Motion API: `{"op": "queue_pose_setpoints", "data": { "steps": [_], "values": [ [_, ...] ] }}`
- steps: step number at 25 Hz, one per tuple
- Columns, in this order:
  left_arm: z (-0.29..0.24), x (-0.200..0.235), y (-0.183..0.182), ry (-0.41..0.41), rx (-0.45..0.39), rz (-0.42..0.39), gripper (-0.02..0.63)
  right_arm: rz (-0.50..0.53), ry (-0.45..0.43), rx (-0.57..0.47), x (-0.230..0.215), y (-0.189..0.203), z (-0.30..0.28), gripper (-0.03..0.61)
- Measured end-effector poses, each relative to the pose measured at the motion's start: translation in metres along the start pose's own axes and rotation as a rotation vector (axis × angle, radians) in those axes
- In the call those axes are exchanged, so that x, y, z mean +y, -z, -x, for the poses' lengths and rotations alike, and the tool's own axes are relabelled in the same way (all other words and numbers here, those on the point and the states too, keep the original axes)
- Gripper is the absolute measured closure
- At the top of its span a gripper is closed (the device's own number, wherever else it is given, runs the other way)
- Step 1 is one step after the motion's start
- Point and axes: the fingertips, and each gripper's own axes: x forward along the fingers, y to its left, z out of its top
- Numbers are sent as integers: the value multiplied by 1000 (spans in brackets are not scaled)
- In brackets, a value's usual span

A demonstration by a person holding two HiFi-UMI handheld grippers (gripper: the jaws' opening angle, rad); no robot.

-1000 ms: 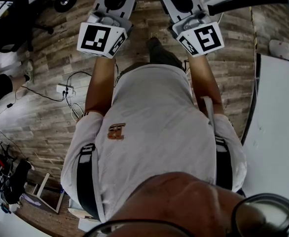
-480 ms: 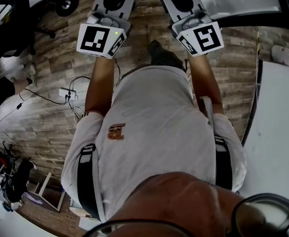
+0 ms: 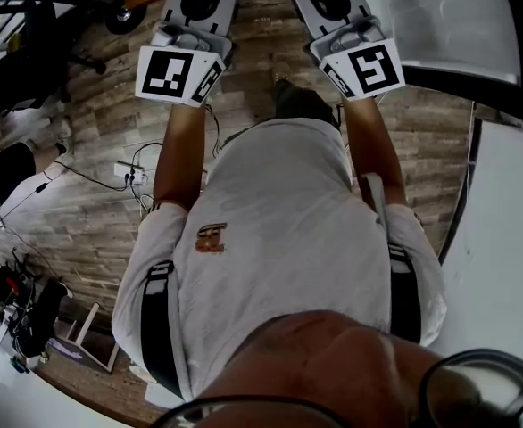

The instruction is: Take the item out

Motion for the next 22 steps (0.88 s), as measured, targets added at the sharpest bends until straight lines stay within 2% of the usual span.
{"op": "queue_pose_setpoints", "data": {
  "steps": [14,18,22],
  "values": [
    [-122,68,25,-57,15,-2,595,-5,-9,38,-118,30,-74,545],
    [-140,76,26,-79,17,-8,595,39,-18,-23,-132,20,-87,545],
    [-160,83,24,-101,22,-9,595,31,-33,-9,-150,21,-95,545]
  ]
}}
